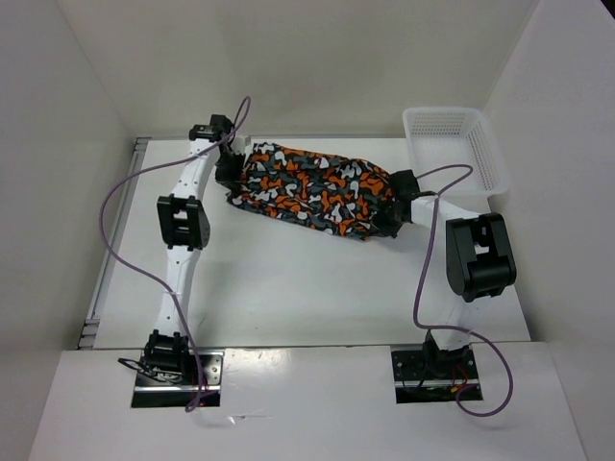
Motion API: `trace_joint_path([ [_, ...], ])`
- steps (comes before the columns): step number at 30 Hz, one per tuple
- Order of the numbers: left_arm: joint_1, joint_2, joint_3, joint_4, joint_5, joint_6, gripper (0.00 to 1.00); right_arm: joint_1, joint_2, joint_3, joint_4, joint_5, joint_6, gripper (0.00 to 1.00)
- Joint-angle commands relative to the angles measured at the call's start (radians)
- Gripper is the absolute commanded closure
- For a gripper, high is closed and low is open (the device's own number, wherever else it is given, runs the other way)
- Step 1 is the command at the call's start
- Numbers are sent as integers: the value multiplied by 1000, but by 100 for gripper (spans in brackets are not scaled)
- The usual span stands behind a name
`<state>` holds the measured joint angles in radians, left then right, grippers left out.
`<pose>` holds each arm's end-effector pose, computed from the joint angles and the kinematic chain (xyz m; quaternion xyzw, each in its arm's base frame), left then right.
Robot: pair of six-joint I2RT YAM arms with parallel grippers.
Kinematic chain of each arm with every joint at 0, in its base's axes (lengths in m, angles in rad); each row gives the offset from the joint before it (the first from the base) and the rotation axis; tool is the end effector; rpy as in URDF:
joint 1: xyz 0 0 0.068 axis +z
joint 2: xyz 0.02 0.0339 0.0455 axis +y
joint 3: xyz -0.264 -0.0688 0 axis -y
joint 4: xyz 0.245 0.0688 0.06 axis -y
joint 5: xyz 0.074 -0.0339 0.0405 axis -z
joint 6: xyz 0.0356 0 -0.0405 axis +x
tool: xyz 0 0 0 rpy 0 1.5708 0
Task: Fold and stack the shorts
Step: Fold the shorts
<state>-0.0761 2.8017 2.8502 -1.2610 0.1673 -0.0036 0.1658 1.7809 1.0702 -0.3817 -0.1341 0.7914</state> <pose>0.5469 -0.0476 0.1711 0.0504 0.9794 -0.0892 0.1742 0.3446 0.0625 0.1603 0.2832 0.9272 0.1666 0.1799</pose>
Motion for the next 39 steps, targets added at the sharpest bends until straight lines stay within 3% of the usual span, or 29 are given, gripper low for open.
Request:
trace_joint_path([
  [1,39,-161,-282,-22,57,4,96,-5,-17,-12,27,5,-20,100],
  [3,59,-368,-563,157,41,4,97,-5,-47,-21,17,14,-46,100],
  [4,70,-560,-915,358,9,4,100,-5,-58,-21,0,14,-56,100],
  [6,70,-732,-1212,489,-81,4,100,-5,-67,-21,-41,4,-98,100],
  [8,59,-882,-1435,494,-100,4,100,-5,-95,-21,-126,4,-142,100],
  [10,78,-964,-1505,438,-91,4,100,-5,-120,-21,-221,4,-172,100],
  [12,90,-1036,-1584,413,-91,4,94,-5,-130,-21,-291,14,-216,100],
  [15,90,-1126,-1656,338,-77,4,74,-5,-143,-21,-414,14,-273,100],
  [16,90,-1148,-1667,325,-77,4,60,4,-152,-21,-437,14,-282,100],
  [18,90,-1208,-1678,315,-77,4,49,5,-164,-12,-467,14,-293,100],
  [21,79,-1236,-1651,427,-135,4,34,5,-149,25,-467,14,-314,100],
  [26,-63,-1182,-1545,626,-299,4,29,5,-115,34,-467,-19,-325,100],
  [31,-200,-1090,-1566,788,-394,4,29,5,-135,-15,-405,-62,-305,100],
  [39,-223,-1024,-1640,923,-427,4,30,5,-153,-59,-361,-73,-281,100],
])
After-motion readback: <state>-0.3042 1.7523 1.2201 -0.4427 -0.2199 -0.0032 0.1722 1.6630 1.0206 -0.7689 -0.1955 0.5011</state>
